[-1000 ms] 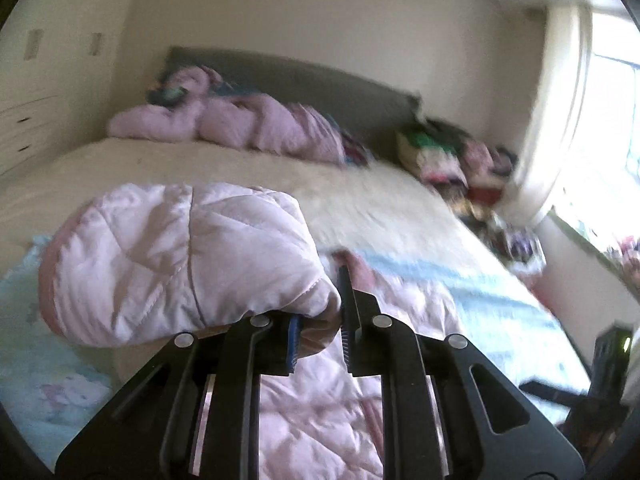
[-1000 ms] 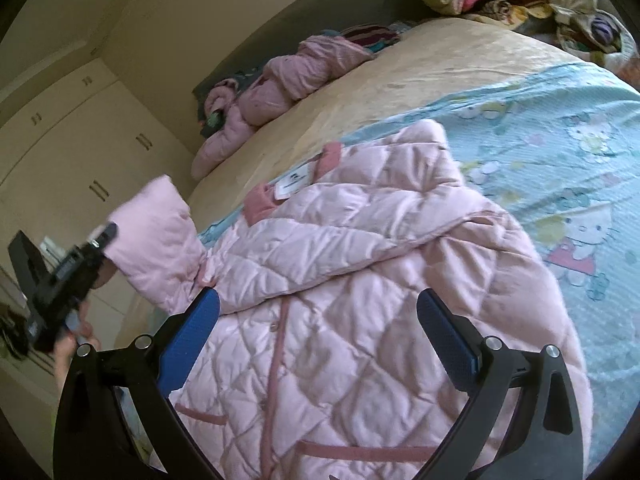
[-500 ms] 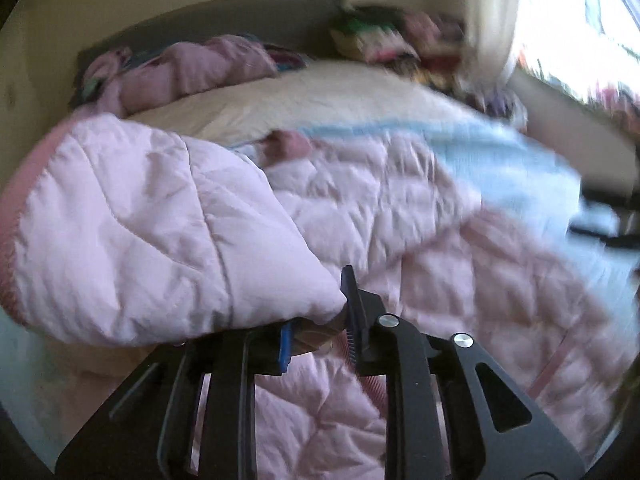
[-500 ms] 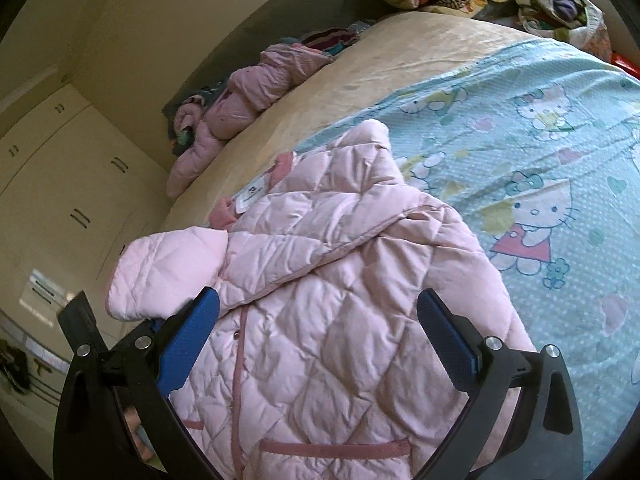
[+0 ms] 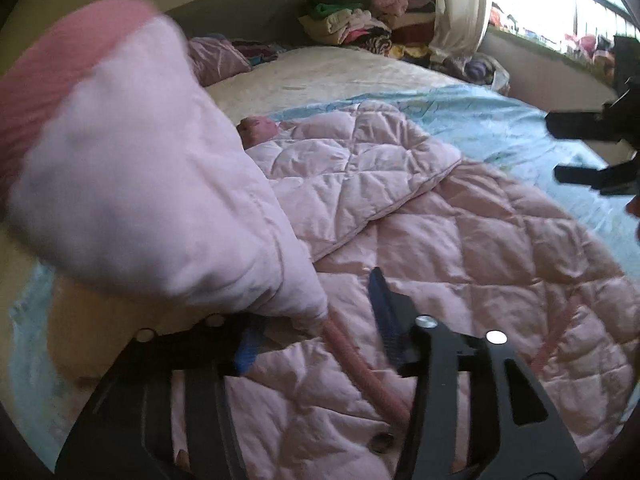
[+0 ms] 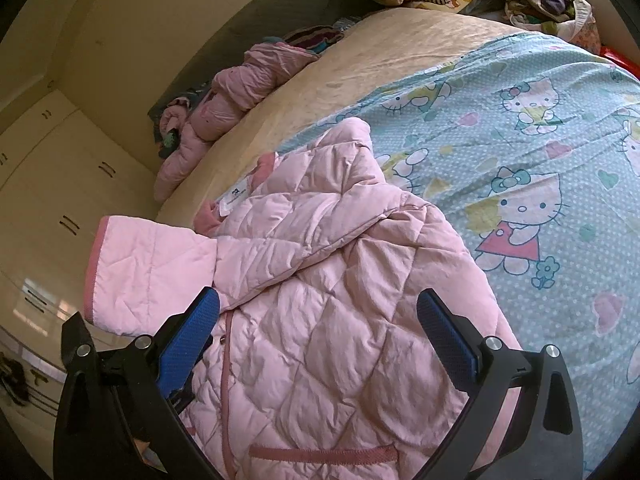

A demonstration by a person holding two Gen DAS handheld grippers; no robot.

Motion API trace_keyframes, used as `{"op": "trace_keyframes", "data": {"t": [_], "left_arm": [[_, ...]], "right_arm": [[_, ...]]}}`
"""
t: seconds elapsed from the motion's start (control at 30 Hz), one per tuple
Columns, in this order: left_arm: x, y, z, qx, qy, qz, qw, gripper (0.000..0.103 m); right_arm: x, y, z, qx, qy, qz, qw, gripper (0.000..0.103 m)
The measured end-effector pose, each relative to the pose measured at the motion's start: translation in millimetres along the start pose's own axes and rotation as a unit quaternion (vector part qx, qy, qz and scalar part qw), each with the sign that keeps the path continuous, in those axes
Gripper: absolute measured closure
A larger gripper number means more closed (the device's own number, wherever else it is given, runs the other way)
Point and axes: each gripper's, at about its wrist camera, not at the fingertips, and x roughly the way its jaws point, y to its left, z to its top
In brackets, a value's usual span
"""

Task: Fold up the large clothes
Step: 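Lift the sleeve with the left gripper, fold it across the jacket, release, then grasp the ribbed sleeve cuff with the right gripper, straighten it, release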

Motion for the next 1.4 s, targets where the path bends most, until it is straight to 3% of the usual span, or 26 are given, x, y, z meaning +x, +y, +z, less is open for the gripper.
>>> {"op": "trace_keyframes", "data": {"t": [0.27, 0.43, 0.53, 0.63, 0.8, 0.93, 1.0, 1.1, 1.17, 1.23, 1.3, 1.37, 1.4], "left_arm": [[-27.3, -11.8, -7.7, -0.008, -0.033, -0.031, 0.9990, 0.026], [-48.3, 4.5, -7.7, -0.054, -0.055, -0.048, 0.9959, 0.011], [-54.8, 25.6, -4.8, -0.089, -0.059, -0.032, 0.9938, 0.010], [-60.8, 61.8, -3.2, -0.136, -0.058, 0.008, 0.9890, 0.010], [-62.2, 131.9, -0.1, -0.220, -0.052, 0.063, 0.9721, 0.010], [-65.4, 183.9, -0.2, -0.304, -0.063, 0.081, 0.9472, 0.010], [-69.8, 200.4, -5.1, -0.327, -0.075, 0.098, 0.9371, 0.010], [-72.0, 209.2, -15.4, -0.307, -0.095, 0.133, 0.9374, 0.010], [-72.3, 215.0, -27.2, -0.312, -0.106, 0.131, 0.9352, 0.010], [-70.8, 223.7, -35.7, -0.324, -0.109, 0.121, 0.9321, 0.010], [-67.0, 238.2, -39.4, -0.338, -0.094, 0.126, 0.9279, 0.010], [-64.4, 246.8, -41.2, -0.341, -0.084, 0.129, 0.9273, 0.010], [-63.9, 250.0, -42.8, -0.342, -0.083, 0.132, 0.9267, 0.010]], "right_arm": [[-1.9, -0.1, 6.9, 0.001, -0.007, -0.003, 1.000, 0.004], [-5.0, 2.4, 16.1, -0.003, -0.008, 0.001, 1.000, 0.004], [-2.2, 11.6, 22.9, -0.019, -0.004, -0.001, 1.000, 0.004], [6.1, 22.9, 29.6, -0.027, 0.010, 0.013, 1.000, 0.004], [36.2, 43.1, 40.8, -0.027, 0.039, 0.030, 0.998, 0.004], [63.7, 50.2, 44.7, -0.015, 0.059, 0.033, 0.998, 0.006], [81.9, 49.8, 45.2, -0.003, 0.077, 0.027, 0.997, 0.025], [100.7, 45.0, 41.2, 0.014, 0.093, 0.014, 0.995, 0.035], [111.9, 37.5, 36.7, 0.028, 0.095, 0.001, 0.995, 0.039], [120.2, 31.1, 32.5, 0.040, 0.094, 0.000, 0.995, 0.050], [124.3, 30.3, 29.3, 0.041, 0.086, 0.005, 0.995, 0.070], [128.0, 35.9, 25.4, 0.030, 0.086, 0.007, 0.996, 0.082], [127.6, 40.2, 24.7, 0.017, 0.081, 0.005, 0.997, 0.093]]}}
